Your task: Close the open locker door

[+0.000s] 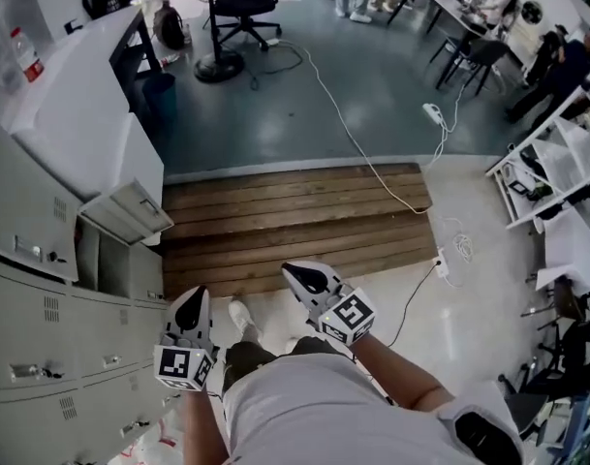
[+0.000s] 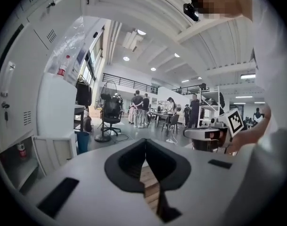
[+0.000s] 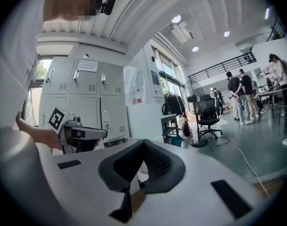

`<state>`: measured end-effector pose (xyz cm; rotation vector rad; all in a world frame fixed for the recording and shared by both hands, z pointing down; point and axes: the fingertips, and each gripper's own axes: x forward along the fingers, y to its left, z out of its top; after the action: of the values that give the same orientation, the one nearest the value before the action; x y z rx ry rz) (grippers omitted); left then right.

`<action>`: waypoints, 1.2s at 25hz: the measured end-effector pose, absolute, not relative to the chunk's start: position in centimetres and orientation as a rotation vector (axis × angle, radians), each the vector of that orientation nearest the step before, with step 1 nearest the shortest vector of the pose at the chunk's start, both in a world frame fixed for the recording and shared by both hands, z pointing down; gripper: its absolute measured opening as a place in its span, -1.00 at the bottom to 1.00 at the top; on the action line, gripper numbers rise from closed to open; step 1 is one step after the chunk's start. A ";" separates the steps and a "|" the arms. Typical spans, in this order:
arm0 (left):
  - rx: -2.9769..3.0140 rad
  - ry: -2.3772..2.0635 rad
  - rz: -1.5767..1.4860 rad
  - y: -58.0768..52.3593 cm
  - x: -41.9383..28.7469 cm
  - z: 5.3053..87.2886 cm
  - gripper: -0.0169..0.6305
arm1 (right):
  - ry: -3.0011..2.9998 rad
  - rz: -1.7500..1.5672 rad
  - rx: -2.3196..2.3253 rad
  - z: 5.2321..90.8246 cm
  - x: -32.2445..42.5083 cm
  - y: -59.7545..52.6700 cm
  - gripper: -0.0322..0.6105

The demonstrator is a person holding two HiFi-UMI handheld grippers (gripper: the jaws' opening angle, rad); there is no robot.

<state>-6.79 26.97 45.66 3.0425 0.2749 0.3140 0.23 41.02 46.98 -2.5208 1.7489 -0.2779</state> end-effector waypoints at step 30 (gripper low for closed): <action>2.981 0.134 0.408 0.2 12.0 48.1 -0.93 | 1.879 -0.467 -2.431 48.8 22.7 11.8 -0.87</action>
<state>11.96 0.24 48.07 2.9813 0.1344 0.4084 22.74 11.83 48.78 -2.4314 1.8791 -0.4670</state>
